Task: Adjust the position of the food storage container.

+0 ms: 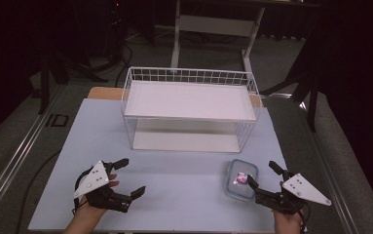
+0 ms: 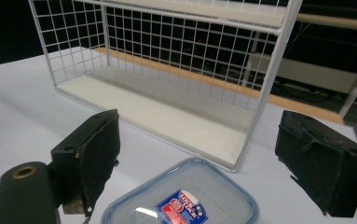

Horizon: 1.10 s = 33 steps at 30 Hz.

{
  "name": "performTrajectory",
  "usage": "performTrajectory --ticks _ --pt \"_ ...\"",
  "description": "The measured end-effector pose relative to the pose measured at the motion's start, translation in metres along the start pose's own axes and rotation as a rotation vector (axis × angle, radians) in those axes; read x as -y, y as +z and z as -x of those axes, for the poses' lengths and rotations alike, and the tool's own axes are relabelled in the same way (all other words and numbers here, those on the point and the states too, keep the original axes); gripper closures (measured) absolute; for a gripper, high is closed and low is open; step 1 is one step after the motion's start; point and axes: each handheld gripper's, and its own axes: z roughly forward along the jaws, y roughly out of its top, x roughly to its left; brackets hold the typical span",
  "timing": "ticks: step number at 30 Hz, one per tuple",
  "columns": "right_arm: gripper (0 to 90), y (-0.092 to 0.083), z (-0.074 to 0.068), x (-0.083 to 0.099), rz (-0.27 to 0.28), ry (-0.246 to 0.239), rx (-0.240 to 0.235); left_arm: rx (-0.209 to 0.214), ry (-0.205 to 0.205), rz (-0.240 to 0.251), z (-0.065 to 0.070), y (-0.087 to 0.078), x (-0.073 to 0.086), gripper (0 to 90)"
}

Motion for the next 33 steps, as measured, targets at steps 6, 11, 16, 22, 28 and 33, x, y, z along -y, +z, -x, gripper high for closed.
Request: performTrajectory --ticks 6,11,16,22,28,33 --pt "13.2 -0.004 -0.006 -0.008 0.02 -0.061 0.001 0.0 0.017 -0.007 0.002 0.001 0.0 1.6" --pt "12.6 -0.009 -0.008 -0.016 0.041 -0.051 -0.025 0.006 0.024 -0.011 0.003 0.002 0.0 1.6" --pt "12.2 -0.002 0.0 -0.022 0.003 0.009 -0.067 0.003 0.015 -0.02 0.002 0.003 0.002 1.6" --pt "12.9 0.009 0.007 -0.024 -0.063 -0.008 -0.075 0.013 0.014 -0.02 0.004 0.005 0.002 1.6" --pt "23.5 0.014 0.011 -0.019 -0.101 0.029 -0.061 0.015 0.014 -0.016 0.004 0.005 0.002 1.6" --pt "44.2 0.013 0.022 -0.003 -0.213 0.06 -0.034 0.02 0.011 -0.011 0.004 0.004 0.002 1.6"
